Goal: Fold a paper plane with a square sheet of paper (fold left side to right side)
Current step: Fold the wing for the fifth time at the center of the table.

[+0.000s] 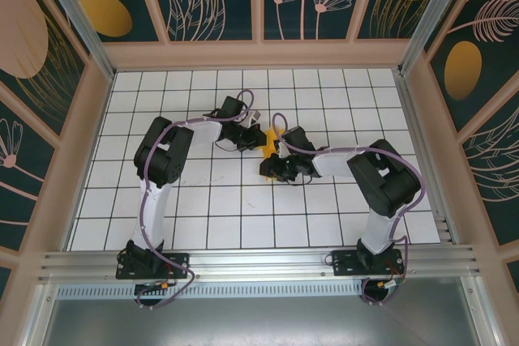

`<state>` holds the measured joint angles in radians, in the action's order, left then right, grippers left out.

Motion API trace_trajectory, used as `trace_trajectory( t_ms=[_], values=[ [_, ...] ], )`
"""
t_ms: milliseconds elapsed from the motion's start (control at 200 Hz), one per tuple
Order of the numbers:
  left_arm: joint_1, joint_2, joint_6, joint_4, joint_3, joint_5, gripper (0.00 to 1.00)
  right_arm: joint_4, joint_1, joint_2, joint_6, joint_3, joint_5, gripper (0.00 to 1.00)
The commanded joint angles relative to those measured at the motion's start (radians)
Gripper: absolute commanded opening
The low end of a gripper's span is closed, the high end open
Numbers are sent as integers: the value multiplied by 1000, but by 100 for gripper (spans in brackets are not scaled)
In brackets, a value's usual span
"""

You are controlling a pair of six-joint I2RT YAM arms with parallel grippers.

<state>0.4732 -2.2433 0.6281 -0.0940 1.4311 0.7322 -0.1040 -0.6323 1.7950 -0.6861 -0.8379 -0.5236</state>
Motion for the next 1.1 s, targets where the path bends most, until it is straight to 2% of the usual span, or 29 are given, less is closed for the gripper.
trace_trajectory(
  t_ms=[0,601,866,996,1096],
  values=[
    [10,-100,-44,-18,-21,-167,3,74,-8,17,28,-18,34,30],
    [10,-112,-48,-36,-15,-187,3,223,-59,14,97,-2,1,28],
    [10,-110,-51,-42,-14,-191,3,246,-76,-42,128,3,-41,28],
    [10,-110,-51,-41,-13,-189,2,229,-53,-105,155,-11,-86,29],
    [10,-107,-53,-39,-14,-186,2,182,8,-154,155,-13,-131,29]
  ],
)
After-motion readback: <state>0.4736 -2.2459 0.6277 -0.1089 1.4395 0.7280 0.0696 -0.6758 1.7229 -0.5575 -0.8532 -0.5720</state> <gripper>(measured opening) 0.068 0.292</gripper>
